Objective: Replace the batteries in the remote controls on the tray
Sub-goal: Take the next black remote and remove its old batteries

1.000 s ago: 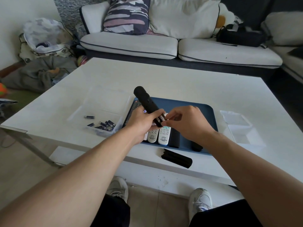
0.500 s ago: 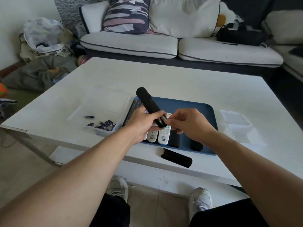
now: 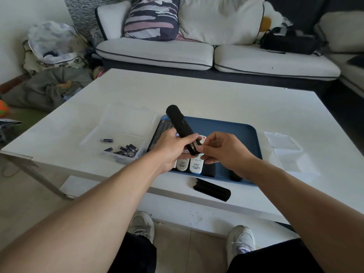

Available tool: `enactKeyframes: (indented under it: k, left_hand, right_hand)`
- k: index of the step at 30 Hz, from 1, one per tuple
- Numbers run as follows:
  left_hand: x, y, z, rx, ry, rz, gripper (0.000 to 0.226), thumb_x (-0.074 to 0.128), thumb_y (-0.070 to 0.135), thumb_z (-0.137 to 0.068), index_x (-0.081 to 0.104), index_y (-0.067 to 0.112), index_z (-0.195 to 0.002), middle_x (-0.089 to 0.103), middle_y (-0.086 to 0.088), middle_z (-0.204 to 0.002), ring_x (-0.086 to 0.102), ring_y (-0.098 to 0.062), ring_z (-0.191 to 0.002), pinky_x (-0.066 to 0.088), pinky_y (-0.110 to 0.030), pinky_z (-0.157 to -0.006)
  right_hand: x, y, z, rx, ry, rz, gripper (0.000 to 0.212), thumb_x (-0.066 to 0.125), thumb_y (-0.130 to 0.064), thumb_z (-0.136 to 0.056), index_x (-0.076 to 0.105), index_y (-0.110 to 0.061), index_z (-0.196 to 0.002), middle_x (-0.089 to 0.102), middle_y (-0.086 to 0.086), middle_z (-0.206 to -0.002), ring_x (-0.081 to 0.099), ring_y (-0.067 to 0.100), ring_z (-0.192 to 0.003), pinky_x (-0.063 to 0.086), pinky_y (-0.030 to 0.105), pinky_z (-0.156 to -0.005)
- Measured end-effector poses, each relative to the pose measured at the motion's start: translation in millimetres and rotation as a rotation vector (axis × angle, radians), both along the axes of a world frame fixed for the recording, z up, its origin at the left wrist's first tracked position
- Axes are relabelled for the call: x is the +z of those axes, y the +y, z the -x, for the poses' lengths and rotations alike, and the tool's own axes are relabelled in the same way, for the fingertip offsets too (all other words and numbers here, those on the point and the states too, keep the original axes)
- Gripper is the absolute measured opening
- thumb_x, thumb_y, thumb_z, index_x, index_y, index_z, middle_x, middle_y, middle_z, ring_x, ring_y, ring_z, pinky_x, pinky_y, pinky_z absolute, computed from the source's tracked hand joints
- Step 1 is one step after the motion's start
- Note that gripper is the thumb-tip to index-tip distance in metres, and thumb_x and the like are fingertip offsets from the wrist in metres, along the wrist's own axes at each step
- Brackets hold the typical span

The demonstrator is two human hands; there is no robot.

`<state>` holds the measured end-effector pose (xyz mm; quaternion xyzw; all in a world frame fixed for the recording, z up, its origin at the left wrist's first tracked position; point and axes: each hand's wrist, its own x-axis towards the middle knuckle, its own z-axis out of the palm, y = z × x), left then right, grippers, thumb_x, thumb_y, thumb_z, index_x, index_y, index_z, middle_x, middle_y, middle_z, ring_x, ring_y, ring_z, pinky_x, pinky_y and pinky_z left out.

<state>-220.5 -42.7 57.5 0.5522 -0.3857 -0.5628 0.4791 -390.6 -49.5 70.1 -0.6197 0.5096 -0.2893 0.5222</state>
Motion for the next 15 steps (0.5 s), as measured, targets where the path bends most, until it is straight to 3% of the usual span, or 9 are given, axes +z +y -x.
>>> enactKeyframes:
  k: [7, 12, 15]
  left_hand:
    - [3.2, 3.0, -2.1, -0.070, 0.044, -0.007, 0.021, 0.068, 0.011, -0.095, 0.063, -0.003, -0.110, 0.074, -0.010, -0.093, 0.073, -0.023, -0.075, 0.061, -0.035, -0.064]
    - [3.2, 4.3, -2.1, -0.110, 0.039, 0.000, 0.023, 0.071, 0.013, -0.093, 0.061, 0.001, -0.110, 0.075, -0.012, -0.099, 0.074, -0.029, -0.083, 0.062, -0.042, -0.073]
    - [1.2, 4.2, -1.2, -0.093, 0.043, -0.007, 0.027, 0.072, 0.013, -0.092, 0.061, 0.000, -0.112, 0.074, -0.016, -0.104, 0.074, -0.031, -0.085, 0.062, -0.044, -0.075]
  right_hand:
    - [-1.7, 0.1, -1.7, 0.075, 0.109, 0.087, 0.021, 0.072, -0.021, -0.092, 0.054, -0.011, -0.092, 0.073, 0.004, -0.077, 0.074, 0.025, -0.077, 0.063, 0.038, -0.074]
    - [0.9, 0.0, -1.7, 0.030, 0.084, 0.067, 0.021, 0.071, -0.018, -0.093, 0.052, -0.011, -0.093, 0.071, 0.006, -0.074, 0.065, 0.011, -0.058, 0.058, 0.025, -0.060]
    - [1.5, -1.8, -0.6, 0.036, 0.104, 0.060, 0.021, 0.073, -0.020, -0.091, 0.055, -0.011, -0.093, 0.074, 0.006, -0.074, 0.068, 0.012, -0.061, 0.058, 0.024, -0.060]
